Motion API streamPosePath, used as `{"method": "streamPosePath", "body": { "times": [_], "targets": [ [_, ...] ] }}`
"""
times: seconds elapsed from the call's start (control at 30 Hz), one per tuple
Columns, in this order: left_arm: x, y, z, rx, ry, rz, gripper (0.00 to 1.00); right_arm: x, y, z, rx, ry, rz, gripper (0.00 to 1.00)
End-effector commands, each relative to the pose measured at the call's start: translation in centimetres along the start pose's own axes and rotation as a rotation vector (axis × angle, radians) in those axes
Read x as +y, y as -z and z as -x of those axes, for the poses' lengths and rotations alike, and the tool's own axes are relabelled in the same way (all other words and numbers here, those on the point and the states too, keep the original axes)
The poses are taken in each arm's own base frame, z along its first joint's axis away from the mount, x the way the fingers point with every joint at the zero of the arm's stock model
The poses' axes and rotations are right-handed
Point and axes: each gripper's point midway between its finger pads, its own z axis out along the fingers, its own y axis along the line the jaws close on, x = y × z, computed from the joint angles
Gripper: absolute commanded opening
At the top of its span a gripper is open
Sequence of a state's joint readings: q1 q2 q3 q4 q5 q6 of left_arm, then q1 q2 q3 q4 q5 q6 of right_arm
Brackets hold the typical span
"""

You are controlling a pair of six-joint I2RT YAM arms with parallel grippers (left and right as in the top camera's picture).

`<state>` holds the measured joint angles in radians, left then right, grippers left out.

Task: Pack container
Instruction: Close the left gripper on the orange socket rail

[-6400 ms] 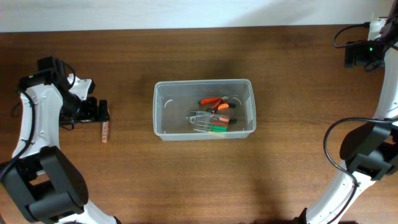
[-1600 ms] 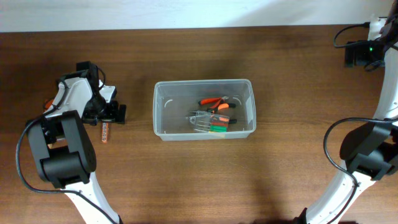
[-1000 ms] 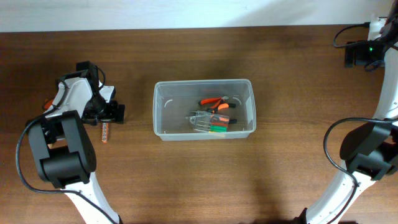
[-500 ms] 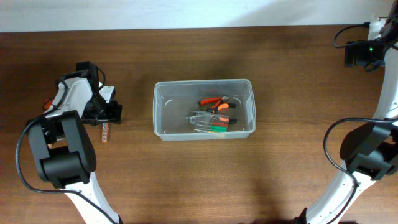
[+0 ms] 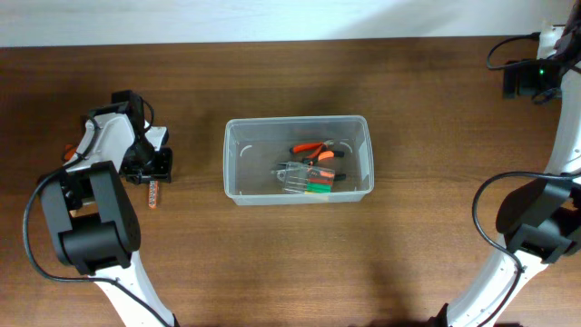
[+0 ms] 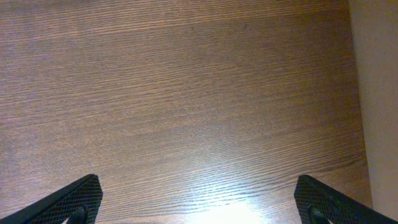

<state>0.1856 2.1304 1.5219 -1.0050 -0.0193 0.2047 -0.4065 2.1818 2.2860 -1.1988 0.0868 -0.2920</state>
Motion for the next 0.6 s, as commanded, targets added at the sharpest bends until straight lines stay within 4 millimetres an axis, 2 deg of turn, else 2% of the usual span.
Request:
{"method": "streamPosePath", "body": {
  "times": [0.0,0.27,0.57],
  "targets": [
    [0.25,-0.64,-0.34,0.02,0.009,-0.001,0.43,-0.37,0.42,0.13,-0.012,-0.008,-0.002,0.99],
    [0.25,-0.64,-0.33,0.02,0.009,0.0,0.39,-0.37,0.42,0.13,-0.012,-0.008,-0.002,0.99],
    [0.3,-0.64,-0.34,0.02,0.009,0.002,0.29,-0.37,0.42,0.13,-0.012,-0.008,-0.002,0.99]
  ]
}}
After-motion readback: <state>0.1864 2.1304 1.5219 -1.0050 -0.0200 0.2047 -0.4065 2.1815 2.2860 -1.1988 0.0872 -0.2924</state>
